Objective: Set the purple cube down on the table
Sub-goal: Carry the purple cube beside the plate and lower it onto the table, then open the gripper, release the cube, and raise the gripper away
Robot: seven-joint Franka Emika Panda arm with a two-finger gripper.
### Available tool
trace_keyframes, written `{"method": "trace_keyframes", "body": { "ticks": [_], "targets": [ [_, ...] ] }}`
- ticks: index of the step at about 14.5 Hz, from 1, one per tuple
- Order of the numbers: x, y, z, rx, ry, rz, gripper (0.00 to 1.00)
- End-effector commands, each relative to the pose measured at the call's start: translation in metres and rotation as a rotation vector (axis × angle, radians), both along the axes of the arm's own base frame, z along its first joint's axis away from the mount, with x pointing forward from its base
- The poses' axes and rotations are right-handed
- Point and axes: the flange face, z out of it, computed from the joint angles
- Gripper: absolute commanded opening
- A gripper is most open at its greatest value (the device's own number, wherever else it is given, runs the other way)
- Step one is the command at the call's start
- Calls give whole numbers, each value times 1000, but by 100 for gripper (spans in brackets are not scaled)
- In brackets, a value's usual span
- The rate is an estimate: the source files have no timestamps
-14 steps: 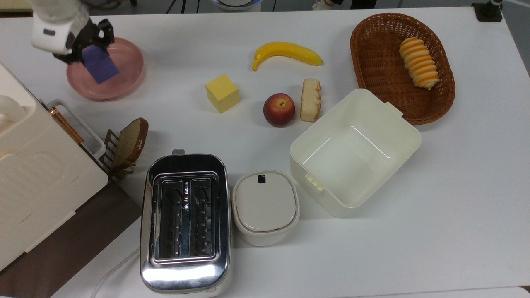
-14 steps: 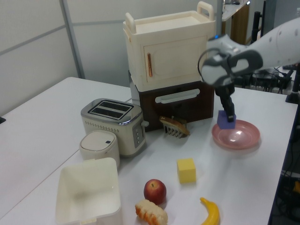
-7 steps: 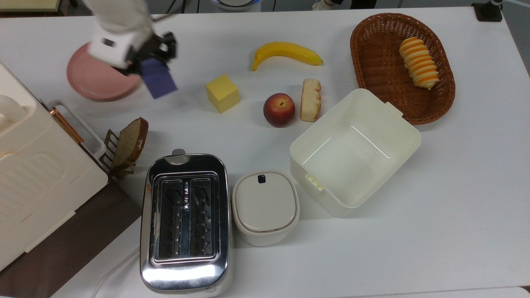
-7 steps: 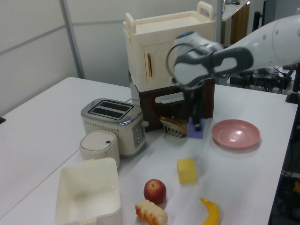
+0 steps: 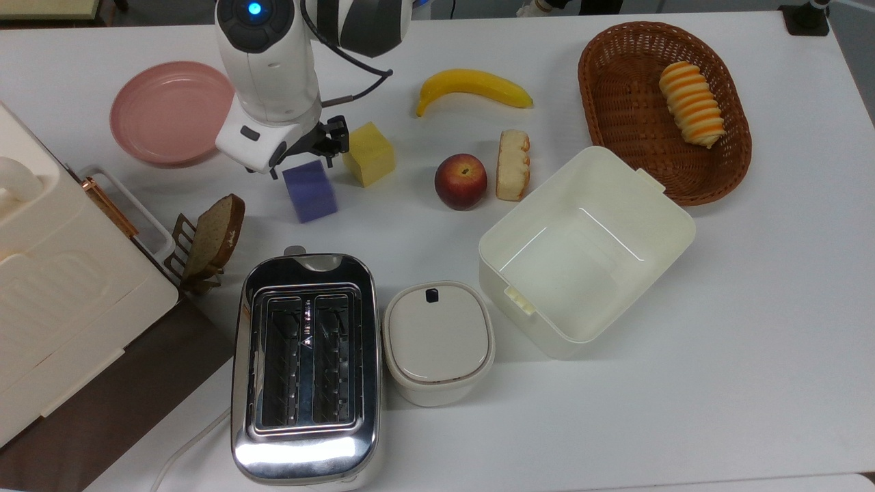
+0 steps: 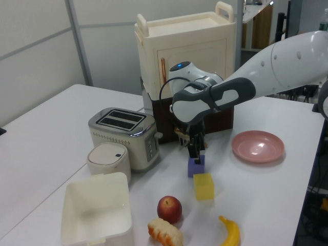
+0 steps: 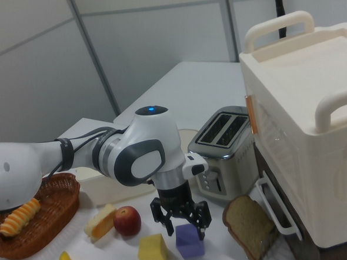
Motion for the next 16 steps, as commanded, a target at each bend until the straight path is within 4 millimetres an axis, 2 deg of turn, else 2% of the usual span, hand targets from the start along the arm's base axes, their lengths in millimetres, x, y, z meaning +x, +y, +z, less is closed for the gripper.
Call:
{"method": "trace_keyframes", "body": {
  "ticks": [1,3,5,6,8,10,11,12,16],
  "targets": [
    [0,10,21,9,-43,-64,100],
    [-2,23,47,16,-88,-171,100],
    [-12,30,86,28,-122,-307,100],
    [-21,32,124,41,-127,-356,100],
    [-36,30,172,53,-83,-375,100],
    [-52,39,220,58,-24,-394,100],
    [-56,40,230,66,-40,-396,100],
    [-55,42,231,67,-46,-396,100],
    [-43,46,218,47,-56,-383,100]
  ]
}}
